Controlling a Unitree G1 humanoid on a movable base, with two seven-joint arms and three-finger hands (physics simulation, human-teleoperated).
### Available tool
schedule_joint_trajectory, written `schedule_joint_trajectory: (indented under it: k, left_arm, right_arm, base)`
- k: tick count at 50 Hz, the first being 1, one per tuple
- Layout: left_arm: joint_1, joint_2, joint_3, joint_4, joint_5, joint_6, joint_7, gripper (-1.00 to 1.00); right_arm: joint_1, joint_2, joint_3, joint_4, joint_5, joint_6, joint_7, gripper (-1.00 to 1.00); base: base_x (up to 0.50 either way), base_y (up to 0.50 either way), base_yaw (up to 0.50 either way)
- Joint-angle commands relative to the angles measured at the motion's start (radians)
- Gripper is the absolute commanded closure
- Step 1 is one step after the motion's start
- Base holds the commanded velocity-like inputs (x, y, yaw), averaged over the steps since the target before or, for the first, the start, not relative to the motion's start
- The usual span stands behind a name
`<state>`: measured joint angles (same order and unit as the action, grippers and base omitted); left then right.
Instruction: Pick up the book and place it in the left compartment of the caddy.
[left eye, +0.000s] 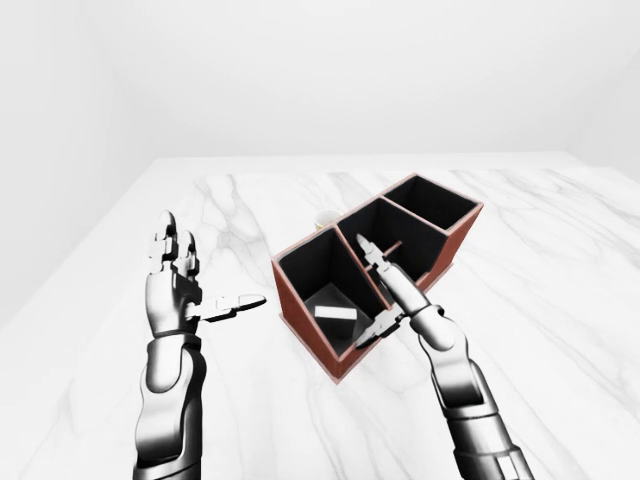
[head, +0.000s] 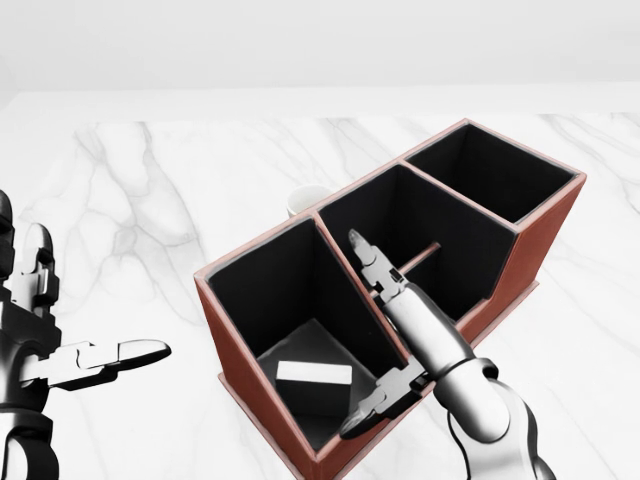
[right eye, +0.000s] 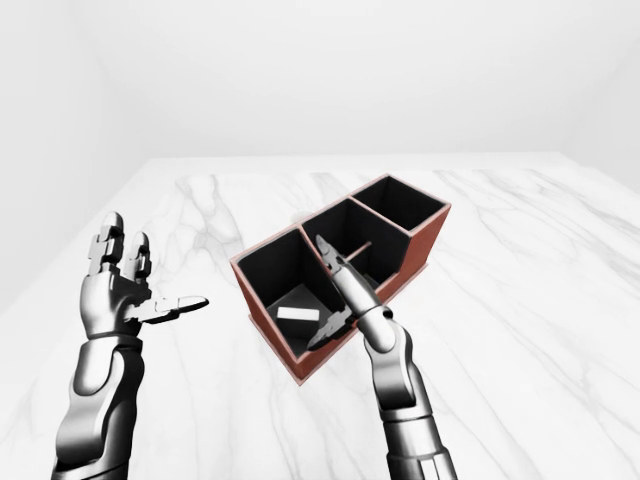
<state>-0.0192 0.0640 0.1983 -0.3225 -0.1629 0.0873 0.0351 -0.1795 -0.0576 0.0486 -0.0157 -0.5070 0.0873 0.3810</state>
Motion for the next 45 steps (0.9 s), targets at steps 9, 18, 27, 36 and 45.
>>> schedule_joint_trajectory:
  k: [9, 18, 27, 36, 45]
  left_arm:
    - [0.002, -0.001, -0.003, 0.001, 0.002, 0.000, 0.000, -1.00]
    - [0.004, -0.003, -0.005, -0.002, 0.004, 0.000, 0.000, -1.00]
    - [0.007, -0.004, -0.005, -0.006, 0.004, 0.000, -0.002, -1.00]
    - [0.014, -0.007, -0.008, -0.021, 0.006, 0.000, -0.002, -1.00]
    - [0.017, -0.009, -0.008, -0.031, 0.007, 0.000, -0.004, -1.00]
  right_arm:
    - [0.014, 0.000, 0.003, -0.088, -0.009, 0.000, 0.011, -1.00]
    - [0.021, -0.008, 0.024, -0.367, -0.097, 0.000, 0.125, -1.00]
    - [0.009, -0.015, 0.059, -0.646, -0.250, 0.000, 0.298, -1.00]
    - [0.001, 0.001, 0.089, -0.919, -0.519, 0.000, 0.317, -1.00]
    - [0.003, 0.186, -0.014, -1.031, -0.752, 0.000, 0.317, -1.00]
  base:
    - [0.00, 0.00, 0.00]
    - [0.00, 0.00, 0.00]
    - [0.00, 0.00, 0.00]
    - [0.00, 0.00, 0.00]
    - [0.00, 0.00, 0.00]
